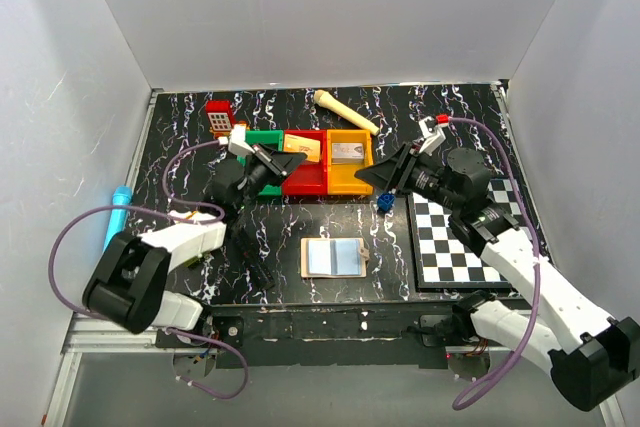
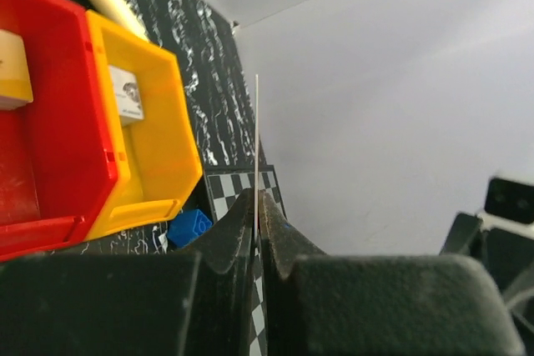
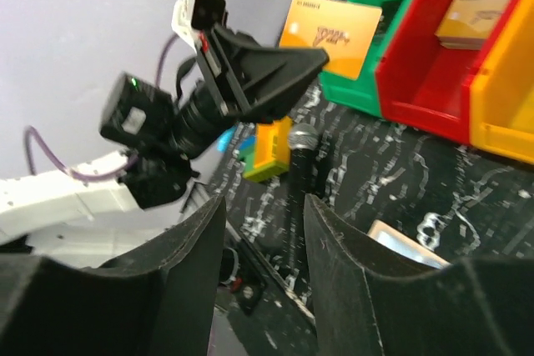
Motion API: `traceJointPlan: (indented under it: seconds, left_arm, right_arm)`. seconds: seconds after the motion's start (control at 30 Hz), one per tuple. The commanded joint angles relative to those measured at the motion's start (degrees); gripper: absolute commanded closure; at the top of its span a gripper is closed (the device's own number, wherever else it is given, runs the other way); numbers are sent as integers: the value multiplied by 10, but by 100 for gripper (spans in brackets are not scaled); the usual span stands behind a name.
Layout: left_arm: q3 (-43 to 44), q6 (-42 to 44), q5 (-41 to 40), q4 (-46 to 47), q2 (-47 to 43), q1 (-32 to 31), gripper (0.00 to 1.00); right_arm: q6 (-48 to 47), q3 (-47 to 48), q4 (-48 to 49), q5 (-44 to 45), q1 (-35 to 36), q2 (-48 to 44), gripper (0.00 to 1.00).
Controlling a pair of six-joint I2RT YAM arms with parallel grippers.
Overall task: Take the credit cards out of the card holder
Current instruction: Place the credit card in the storage box.
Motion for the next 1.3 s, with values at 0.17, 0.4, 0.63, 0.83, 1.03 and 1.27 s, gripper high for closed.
traceJointPlan:
  seconds: [0.17, 0.4, 0.63, 0.83, 1.03, 1.27]
  left_arm:
    - [126, -32, 12, -156, 116, 22, 100]
    - [169, -47, 33, -157, 193, 39, 100]
    - [201, -71, 46, -138, 248, 44, 100]
    - [220, -95, 50, -136, 273, 45, 100]
    - [218, -129, 37, -130, 283, 44, 100]
    - [220, -148, 23, -128, 288, 45, 100]
  right_arm:
    - [-100, 1, -127, 39, -1, -55, 51]
    - [-106, -7, -144, 38, -1, -75, 52]
    - [-103, -21, -146, 40, -2, -90, 52]
    - [-102, -23, -146, 42, -3, -93, 52]
    - [-96, -24, -142, 44, -2, -95, 52]
    - [-95, -26, -139, 44, -2, -100, 52]
